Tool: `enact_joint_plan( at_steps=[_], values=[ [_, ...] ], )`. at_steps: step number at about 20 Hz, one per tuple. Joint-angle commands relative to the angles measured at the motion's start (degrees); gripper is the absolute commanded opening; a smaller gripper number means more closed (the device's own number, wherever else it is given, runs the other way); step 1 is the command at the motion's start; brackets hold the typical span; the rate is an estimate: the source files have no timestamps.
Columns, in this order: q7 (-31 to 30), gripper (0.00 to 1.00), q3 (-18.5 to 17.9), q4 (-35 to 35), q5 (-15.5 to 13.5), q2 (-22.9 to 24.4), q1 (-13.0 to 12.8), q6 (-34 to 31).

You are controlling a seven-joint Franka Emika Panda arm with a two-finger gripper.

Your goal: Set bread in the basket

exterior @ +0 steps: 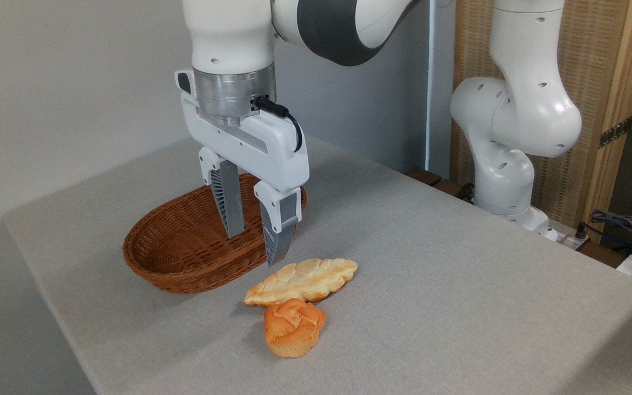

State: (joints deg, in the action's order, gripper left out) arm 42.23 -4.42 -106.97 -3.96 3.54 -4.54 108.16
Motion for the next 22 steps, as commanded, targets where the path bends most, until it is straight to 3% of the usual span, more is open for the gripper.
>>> enact_joint_plan(
  at_steps=[1, 22],
  values=[
    [-0.83, 1.00, -0.59, 0.27, 0.71, 0.33, -0.29, -1.11],
    [-0.66, 1.00, -2.00, 0.27, 0.71, 0.68, -0.29, -1.20]
  ],
)
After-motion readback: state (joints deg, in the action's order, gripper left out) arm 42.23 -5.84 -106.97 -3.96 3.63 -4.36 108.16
